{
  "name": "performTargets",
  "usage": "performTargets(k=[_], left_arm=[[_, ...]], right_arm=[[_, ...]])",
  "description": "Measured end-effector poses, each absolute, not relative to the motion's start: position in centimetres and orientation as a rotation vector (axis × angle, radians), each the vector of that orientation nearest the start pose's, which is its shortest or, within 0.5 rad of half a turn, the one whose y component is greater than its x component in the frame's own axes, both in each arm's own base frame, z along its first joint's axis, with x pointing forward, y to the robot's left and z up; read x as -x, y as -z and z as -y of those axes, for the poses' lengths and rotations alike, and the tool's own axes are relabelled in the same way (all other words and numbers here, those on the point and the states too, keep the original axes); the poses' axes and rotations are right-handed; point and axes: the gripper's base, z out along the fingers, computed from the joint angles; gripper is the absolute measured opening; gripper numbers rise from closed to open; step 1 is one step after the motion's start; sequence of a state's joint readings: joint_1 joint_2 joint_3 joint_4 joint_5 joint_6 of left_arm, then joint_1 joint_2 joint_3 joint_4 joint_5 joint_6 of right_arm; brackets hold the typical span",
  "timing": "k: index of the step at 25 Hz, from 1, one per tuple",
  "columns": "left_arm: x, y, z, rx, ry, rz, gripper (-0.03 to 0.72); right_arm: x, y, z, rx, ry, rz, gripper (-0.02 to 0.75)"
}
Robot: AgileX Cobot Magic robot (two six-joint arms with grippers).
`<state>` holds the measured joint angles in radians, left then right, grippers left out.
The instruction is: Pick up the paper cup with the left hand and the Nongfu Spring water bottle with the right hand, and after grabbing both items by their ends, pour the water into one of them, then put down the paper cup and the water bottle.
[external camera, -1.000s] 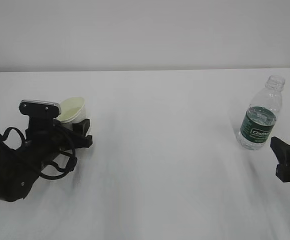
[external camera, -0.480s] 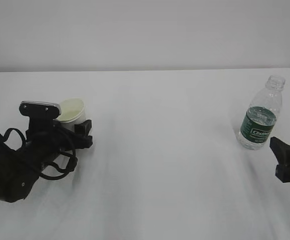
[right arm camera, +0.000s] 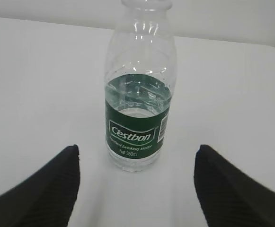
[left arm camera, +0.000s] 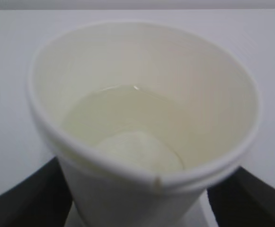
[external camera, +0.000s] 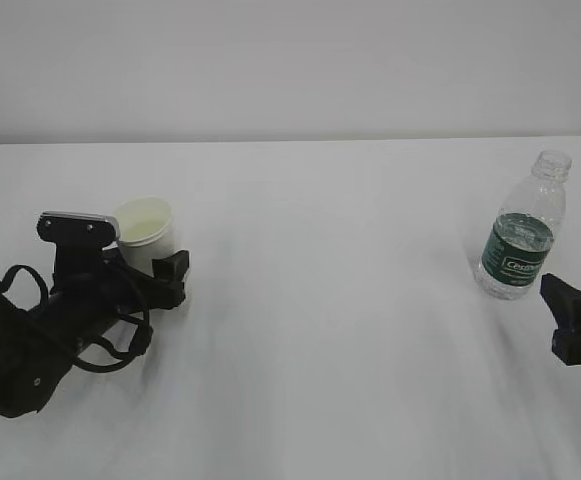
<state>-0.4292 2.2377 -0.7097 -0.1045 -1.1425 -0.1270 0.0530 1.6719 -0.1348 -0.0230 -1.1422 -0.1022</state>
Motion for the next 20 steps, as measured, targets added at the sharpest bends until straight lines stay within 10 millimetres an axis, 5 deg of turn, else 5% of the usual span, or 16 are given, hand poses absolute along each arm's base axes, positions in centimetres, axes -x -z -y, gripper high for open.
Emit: performTargets(k=[20], left_arm=[[-28.0, -6.7, 11.9, -0.169, 0.333, -1.924, 0.619]], right_arm=[[-20.5, -12.6, -1.5, 0.192, 0.008, -1.869, 0.573]])
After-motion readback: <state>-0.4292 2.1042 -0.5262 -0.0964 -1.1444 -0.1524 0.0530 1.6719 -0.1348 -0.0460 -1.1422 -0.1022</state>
